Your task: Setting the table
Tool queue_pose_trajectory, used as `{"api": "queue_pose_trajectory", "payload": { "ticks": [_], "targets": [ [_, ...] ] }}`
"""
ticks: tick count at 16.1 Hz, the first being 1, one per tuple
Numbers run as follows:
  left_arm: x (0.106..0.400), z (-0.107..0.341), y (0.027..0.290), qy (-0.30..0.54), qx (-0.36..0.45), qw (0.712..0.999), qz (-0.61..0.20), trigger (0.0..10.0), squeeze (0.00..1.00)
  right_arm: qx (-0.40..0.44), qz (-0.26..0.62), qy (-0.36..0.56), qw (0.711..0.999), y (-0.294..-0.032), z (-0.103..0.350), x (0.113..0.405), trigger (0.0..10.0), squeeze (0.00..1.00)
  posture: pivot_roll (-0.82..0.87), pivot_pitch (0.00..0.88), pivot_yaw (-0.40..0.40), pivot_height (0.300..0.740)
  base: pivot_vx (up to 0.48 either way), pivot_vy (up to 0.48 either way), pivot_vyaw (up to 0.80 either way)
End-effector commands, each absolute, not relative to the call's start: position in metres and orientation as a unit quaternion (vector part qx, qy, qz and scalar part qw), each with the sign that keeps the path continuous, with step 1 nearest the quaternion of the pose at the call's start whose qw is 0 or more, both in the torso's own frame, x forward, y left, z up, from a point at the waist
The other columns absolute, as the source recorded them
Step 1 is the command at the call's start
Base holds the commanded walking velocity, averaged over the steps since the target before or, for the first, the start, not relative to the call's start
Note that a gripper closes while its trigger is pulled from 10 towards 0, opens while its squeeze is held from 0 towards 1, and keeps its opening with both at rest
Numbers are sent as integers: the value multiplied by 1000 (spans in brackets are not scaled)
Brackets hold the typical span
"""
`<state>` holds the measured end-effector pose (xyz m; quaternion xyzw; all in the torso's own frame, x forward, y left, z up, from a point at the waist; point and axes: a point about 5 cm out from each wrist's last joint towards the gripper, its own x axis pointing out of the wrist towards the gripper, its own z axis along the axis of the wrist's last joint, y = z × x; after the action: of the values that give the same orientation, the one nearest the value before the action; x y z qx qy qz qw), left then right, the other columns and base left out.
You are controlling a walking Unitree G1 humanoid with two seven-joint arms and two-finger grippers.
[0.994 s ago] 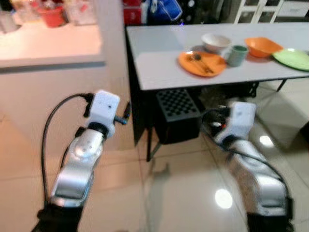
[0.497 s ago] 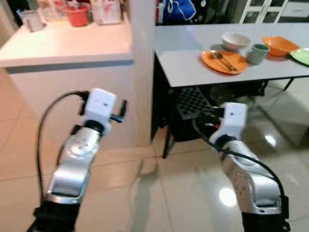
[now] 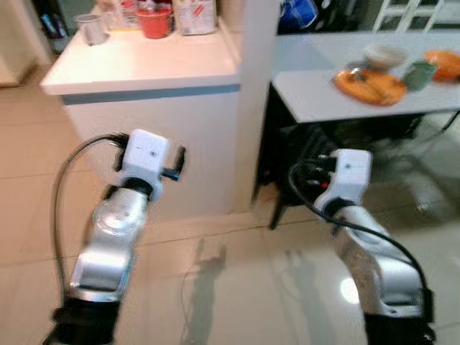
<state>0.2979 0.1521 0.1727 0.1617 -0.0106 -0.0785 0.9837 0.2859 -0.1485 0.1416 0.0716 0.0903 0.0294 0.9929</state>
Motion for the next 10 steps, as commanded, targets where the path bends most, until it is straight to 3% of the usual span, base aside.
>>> {"api": "queue_pose_trajectory", "payload": {
  "ticks": [1,10],
  "targets": [
    [298,176,156,-16,170,983,-71,10000,0,74,32,80,994,-147,146,287,10000,0,0,0,-13,740,0,364,0],
    [298,176,157,-14,173,982,-74,10000,0,77,29,82,993,-147,146,286,10000,0,5,0,-7,740,0,365,0]
  ]
}}
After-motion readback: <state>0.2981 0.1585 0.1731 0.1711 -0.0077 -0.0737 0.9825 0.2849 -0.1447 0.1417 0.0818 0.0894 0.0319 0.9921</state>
